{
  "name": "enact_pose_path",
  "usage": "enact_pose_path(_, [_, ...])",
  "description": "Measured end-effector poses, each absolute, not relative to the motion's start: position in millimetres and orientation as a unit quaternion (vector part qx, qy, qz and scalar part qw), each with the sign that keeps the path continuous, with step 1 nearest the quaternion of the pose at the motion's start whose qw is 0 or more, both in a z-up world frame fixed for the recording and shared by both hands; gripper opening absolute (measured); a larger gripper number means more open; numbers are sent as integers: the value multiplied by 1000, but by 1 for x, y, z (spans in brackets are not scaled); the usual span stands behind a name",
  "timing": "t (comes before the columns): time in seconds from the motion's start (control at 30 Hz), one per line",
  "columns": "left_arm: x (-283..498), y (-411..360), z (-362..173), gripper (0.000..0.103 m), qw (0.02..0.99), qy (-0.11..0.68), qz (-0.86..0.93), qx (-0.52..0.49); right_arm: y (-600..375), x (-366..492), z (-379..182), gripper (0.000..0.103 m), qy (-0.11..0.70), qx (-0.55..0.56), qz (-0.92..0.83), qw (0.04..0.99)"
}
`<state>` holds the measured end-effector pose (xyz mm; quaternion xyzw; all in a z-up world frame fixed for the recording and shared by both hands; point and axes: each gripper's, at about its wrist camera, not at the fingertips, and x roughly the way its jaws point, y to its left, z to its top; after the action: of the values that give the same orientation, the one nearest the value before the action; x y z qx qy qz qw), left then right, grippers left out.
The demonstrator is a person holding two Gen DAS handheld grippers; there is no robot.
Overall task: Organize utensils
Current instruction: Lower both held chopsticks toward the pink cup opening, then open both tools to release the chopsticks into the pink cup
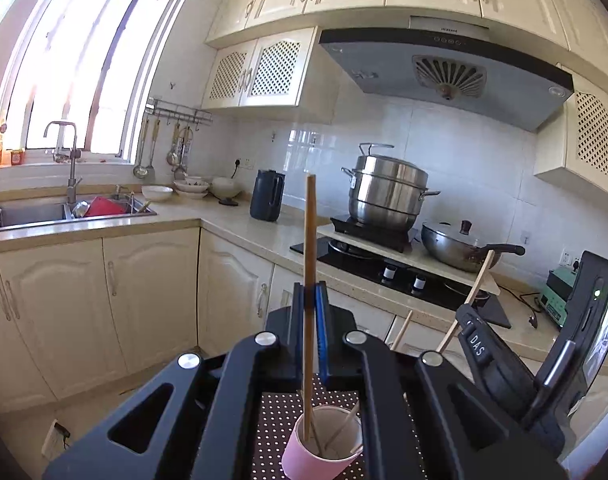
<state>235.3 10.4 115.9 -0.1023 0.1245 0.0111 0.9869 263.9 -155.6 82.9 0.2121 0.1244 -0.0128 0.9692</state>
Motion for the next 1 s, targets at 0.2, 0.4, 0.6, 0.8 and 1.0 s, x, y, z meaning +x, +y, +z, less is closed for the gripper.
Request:
enact_pose_path(0.2, [257,10,87,7,982,156,5,-110,-145,273,67,7,149,184,0,972])
enact_pose_path(0.4, [267,5,61,7,980,184,-12,-79,-133,279,51,7,209,135,59,967])
enact_pose_path(0.6, [269,9,43,22,977,206,-3,-57,-139,269,42,11,229,108,62,965])
enact_pose_path(0.8, [263,7,40,29,977,208,-3,-40,-147,253,42,68,214,87,50,972])
enact_pose_path(1.0, [252,6,43,30,978,204,-8,-36,-152,241,44,68,216,85,53,971])
